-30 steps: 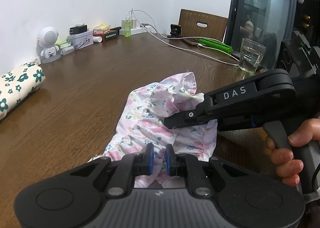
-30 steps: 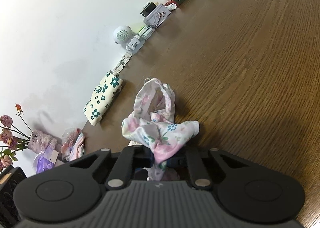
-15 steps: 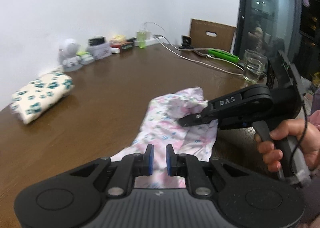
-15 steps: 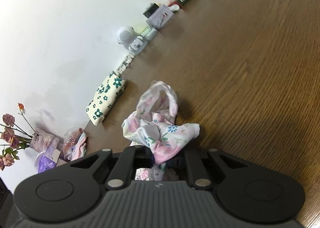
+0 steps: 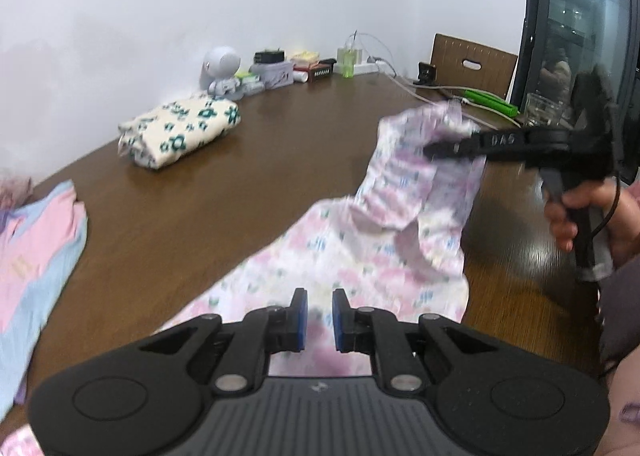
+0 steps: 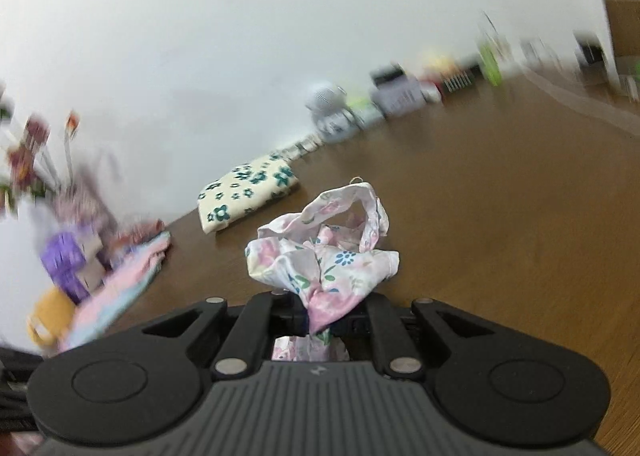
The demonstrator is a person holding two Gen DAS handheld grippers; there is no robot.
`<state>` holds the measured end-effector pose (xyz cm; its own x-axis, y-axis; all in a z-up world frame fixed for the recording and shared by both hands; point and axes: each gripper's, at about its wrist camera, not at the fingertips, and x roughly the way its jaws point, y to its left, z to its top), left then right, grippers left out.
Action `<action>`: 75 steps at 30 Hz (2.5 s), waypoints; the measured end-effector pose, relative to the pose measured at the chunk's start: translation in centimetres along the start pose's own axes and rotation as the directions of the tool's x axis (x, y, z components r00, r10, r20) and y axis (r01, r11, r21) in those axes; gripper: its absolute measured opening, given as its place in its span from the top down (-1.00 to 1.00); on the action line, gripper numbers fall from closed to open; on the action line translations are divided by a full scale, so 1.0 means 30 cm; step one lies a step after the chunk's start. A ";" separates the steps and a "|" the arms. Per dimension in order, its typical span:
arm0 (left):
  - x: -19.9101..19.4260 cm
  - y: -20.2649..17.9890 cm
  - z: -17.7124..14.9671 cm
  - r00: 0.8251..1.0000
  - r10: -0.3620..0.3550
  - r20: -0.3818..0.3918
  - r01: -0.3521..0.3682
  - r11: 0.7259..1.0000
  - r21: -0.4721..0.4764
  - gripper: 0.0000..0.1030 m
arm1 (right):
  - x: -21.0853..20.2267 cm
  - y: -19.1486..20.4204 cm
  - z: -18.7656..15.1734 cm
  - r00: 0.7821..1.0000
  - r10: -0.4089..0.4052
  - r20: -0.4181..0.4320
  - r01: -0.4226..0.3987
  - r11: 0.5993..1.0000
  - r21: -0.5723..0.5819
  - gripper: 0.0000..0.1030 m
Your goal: Fold clothes
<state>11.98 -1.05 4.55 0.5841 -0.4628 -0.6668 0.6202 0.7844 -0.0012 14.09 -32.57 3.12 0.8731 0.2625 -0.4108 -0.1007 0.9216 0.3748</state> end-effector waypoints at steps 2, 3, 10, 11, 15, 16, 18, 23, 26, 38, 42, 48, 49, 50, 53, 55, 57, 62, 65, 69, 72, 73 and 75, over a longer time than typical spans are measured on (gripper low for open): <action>-0.005 0.007 -0.019 1.000 -0.002 -0.007 0.002 1.000 -0.003 0.78 | -0.015 0.063 0.002 1.000 -0.007 0.015 0.008 0.994 -0.108 0.87; -0.008 0.010 -0.029 1.000 -0.003 -0.010 0.003 1.000 -0.005 0.78 | -0.022 0.095 0.003 1.000 -0.009 0.023 0.013 0.987 -0.162 0.87; 0.001 0.020 -0.050 1.000 -0.009 -0.028 0.008 1.000 -0.009 0.78 | -0.051 0.349 -0.053 0.998 0.046 0.037 -0.019 0.848 -0.529 0.87; 0.003 0.024 -0.052 1.000 -0.009 -0.028 0.009 1.000 -0.013 0.78 | -0.053 0.381 -0.073 0.998 0.052 0.025 -0.028 0.817 -0.576 0.87; 0.007 0.038 -0.066 1.000 -0.018 -0.022 0.017 0.999 -0.034 0.78 | -0.051 0.480 -0.152 0.995 0.079 -0.061 -0.099 0.702 -0.706 0.87; 0.007 0.040 -0.068 1.000 -0.020 -0.020 0.019 0.999 -0.037 0.78 | -0.051 0.501 -0.172 0.993 0.085 -0.079 -0.116 0.673 -0.730 0.87; 0.008 0.044 -0.072 1.000 -0.024 -0.015 0.023 0.999 -0.043 0.78 | -0.045 0.536 -0.208 0.989 0.090 -0.116 -0.146 0.622 -0.769 0.87; -0.002 0.055 -0.081 1.000 -0.031 -0.006 0.031 0.998 -0.053 0.77 | -0.015 0.571 -0.283 0.980 0.062 -0.190 -0.192 0.555 -0.810 0.87; -0.028 0.070 -0.079 1.000 -0.023 0.013 0.024 0.998 -0.065 0.69 | -0.016 0.570 -0.310 0.976 0.057 -0.211 -0.209 0.539 -0.816 0.86; -0.179 0.106 -0.006 0.983 0.046 0.179 -0.024 0.992 -0.122 0.46 | -0.060 0.517 -0.256 0.942 0.192 -0.276 -0.334 0.621 -0.709 0.01; -0.158 0.091 0.029 0.982 0.032 0.184 -0.011 0.993 -0.116 0.46 | -0.098 0.485 -0.202 0.927 0.261 -0.269 -0.375 0.667 -0.644 -0.04; -0.124 0.066 0.055 0.983 0.010 0.185 0.011 0.994 -0.110 0.47 | -0.143 0.427 -0.133 0.900 0.351 -0.260 -0.437 0.731 -0.524 -0.04; -0.120 0.062 0.059 0.983 0.008 0.185 0.013 0.994 -0.109 0.47 | -0.146 0.421 -0.130 0.896 0.359 -0.262 -0.444 0.736 -0.511 -0.04; -0.116 0.056 0.062 0.983 0.005 0.185 0.015 0.994 -0.107 0.46 | -0.147 0.418 -0.130 0.893 0.362 -0.269 -0.450 0.737 -0.504 -0.03; -0.101 0.035 0.074 0.983 -0.012 0.182 0.029 0.995 -0.092 0.49 | -0.130 0.417 -0.145 0.872 0.379 -0.311 -0.488 0.729 -0.480 0.26; -0.086 0.017 0.082 0.983 -0.030 0.179 0.044 0.996 -0.076 0.51 | -0.107 0.424 -0.163 0.868 0.367 -0.335 -0.492 0.733 -0.470 0.45; -0.065 -0.006 0.093 0.984 -0.054 0.170 0.064 0.997 -0.053 0.51 | -0.082 0.429 -0.184 0.865 0.355 -0.354 -0.491 0.740 -0.459 0.52; 0.015 -0.059 0.106 0.988 -0.104 0.117 0.103 0.995 0.010 0.51 | -0.034 0.438 -0.233 0.852 0.332 -0.405 -0.497 0.757 -0.424 0.52; 0.074 -0.069 0.107 0.992 -0.096 0.083 0.095 0.995 0.022 0.52 | -0.020 0.446 -0.255 0.844 0.326 -0.425 -0.505 0.750 -0.427 0.51; 0.133 -0.066 0.086 0.997 -0.065 0.036 0.063 0.997 0.034 0.60 | -0.024 0.447 -0.259 0.841 0.331 -0.428 -0.512 0.745 -0.428 0.50; 0.162 -0.056 0.060 1.000 -0.023 -0.008 0.023 0.999 0.034 0.61 | -0.029 0.444 -0.257 0.837 0.337 -0.431 -0.519 0.740 -0.429 0.47; 0.165 -0.051 0.053 1.000 -0.019 -0.014 0.020 0.999 0.028 0.61 | -0.031 0.444 -0.257 0.836 0.340 -0.431 -0.521 0.737 -0.429 0.45; 0.159 -0.043 0.044 1.000 -0.024 -0.014 0.025 1.000 0.019 0.61 | -0.042 0.439 -0.250 0.831 0.350 -0.432 -0.530 0.734 -0.425 0.39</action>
<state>14.64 -4.80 2.35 0.5611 -0.4759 -0.6773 0.6442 0.7648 -0.0037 8.10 -18.63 2.35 0.4843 0.6646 -0.5690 -0.7394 0.6586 0.1399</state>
